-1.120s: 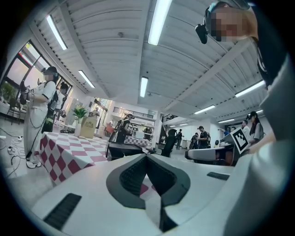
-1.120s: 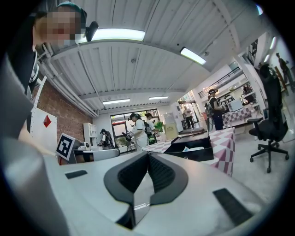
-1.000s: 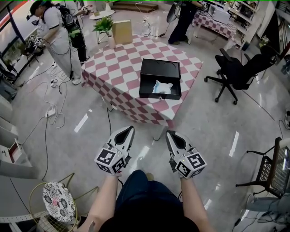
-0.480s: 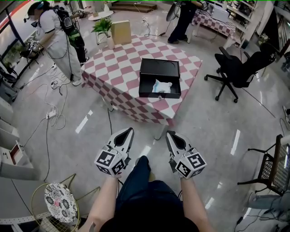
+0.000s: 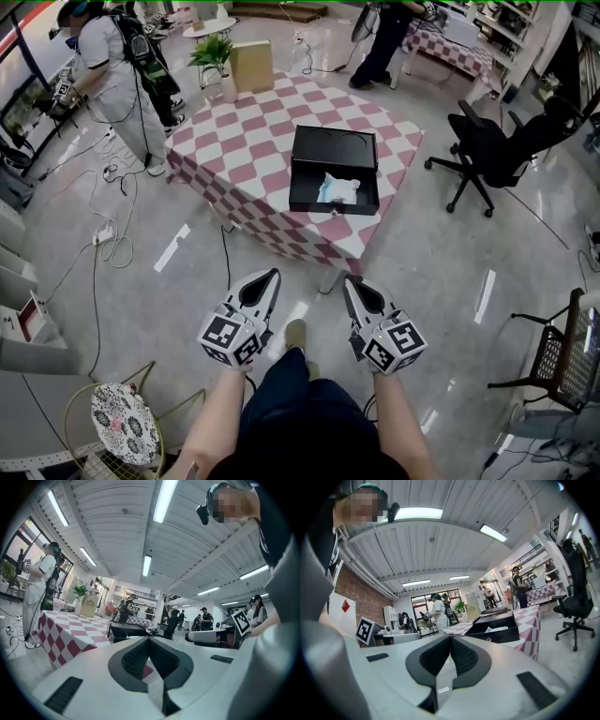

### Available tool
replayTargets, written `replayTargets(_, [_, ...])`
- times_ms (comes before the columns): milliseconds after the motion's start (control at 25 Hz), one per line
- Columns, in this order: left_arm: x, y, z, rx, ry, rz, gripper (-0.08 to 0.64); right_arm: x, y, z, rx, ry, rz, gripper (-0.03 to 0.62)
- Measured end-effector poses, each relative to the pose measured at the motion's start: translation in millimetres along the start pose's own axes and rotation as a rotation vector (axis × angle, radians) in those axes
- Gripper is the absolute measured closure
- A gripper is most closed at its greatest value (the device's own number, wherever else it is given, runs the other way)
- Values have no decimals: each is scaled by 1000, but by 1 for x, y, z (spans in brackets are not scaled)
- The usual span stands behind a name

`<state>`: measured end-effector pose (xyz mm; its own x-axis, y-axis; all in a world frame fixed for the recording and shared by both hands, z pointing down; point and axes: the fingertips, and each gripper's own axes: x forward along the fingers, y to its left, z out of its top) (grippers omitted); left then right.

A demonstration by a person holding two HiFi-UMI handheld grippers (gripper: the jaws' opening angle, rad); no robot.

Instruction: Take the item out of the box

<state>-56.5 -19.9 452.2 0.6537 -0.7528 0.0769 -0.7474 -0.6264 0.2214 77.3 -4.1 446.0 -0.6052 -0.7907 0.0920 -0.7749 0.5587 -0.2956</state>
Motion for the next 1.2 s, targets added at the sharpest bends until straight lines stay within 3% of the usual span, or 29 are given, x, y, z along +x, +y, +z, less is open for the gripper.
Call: replayTargets(1200, [126,76,31,-15,-1,-51,558,107,-83,37,-3,33,-29,588])
